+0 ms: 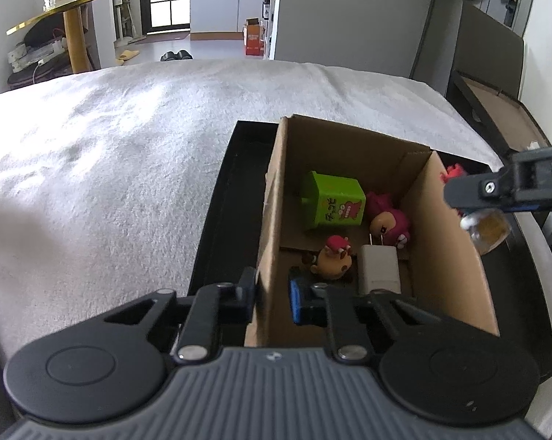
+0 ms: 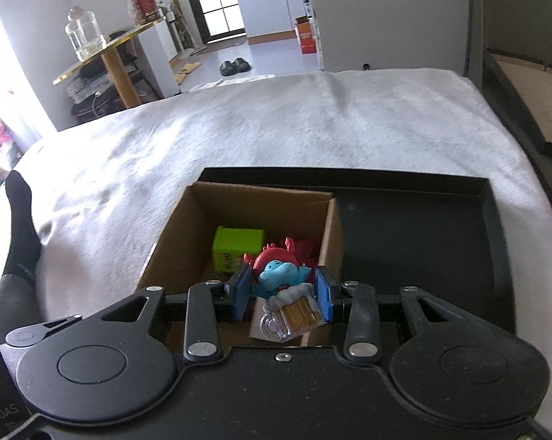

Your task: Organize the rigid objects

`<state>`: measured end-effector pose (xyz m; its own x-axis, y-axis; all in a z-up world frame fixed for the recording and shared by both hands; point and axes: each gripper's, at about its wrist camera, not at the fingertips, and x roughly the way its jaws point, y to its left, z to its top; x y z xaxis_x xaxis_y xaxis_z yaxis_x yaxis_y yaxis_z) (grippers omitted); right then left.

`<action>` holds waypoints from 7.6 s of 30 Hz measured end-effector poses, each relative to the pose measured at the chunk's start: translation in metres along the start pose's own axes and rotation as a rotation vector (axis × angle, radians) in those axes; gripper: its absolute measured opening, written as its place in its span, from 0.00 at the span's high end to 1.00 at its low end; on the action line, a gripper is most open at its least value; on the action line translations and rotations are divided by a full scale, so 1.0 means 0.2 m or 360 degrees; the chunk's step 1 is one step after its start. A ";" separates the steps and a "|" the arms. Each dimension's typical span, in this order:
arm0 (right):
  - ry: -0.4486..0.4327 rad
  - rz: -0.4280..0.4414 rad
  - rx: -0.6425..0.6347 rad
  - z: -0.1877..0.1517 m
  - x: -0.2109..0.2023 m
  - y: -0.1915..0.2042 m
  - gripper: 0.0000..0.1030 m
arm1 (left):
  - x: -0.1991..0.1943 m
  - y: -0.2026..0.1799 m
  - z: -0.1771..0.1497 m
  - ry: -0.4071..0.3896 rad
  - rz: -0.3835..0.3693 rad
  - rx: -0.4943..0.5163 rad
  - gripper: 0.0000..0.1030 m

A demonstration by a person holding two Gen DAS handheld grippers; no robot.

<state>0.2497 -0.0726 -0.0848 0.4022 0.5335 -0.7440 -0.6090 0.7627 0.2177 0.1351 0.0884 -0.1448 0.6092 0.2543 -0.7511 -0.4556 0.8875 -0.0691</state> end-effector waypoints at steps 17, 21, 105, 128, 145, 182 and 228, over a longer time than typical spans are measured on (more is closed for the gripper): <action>0.0111 0.0010 0.0023 -0.08 0.17 0.15 0.64 | 0.00 0.06 -0.02 -0.0022 -0.0078 -0.0077 0.89; 0.0119 -0.0001 0.0020 -0.09 0.21 0.17 0.64 | 0.00 0.07 -0.02 -0.0024 -0.0090 -0.0080 0.89; -0.0402 -0.0037 0.0238 -0.31 -0.91 -0.18 0.00 | -0.93 -0.21 0.04 -0.0173 -0.0429 0.0125 0.10; -0.0335 -0.0185 0.0283 -0.43 -1.09 -0.09 0.00 | -1.11 -0.20 -0.01 -0.0142 -0.0531 0.0260 0.10; -0.0355 -0.0198 0.0254 -0.50 -1.19 -0.02 0.00 | -1.17 -0.19 -0.05 -0.0165 -0.0535 0.0311 0.08; -0.0301 -0.0209 0.0213 -0.51 -1.18 0.04 0.00 | -1.19 -0.16 -0.05 -0.0181 -0.0466 0.0315 0.07; -0.0298 -0.0212 0.0243 -0.51 -1.18 0.03 0.00 | -1.18 -0.16 -0.06 -0.0159 -0.0443 0.0323 0.07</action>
<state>0.0817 -0.2310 0.0282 0.5996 0.4724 -0.6459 -0.4378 0.8693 0.2294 -0.0008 -0.0047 0.0272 0.7570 0.0193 -0.6531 -0.1312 0.9837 -0.1229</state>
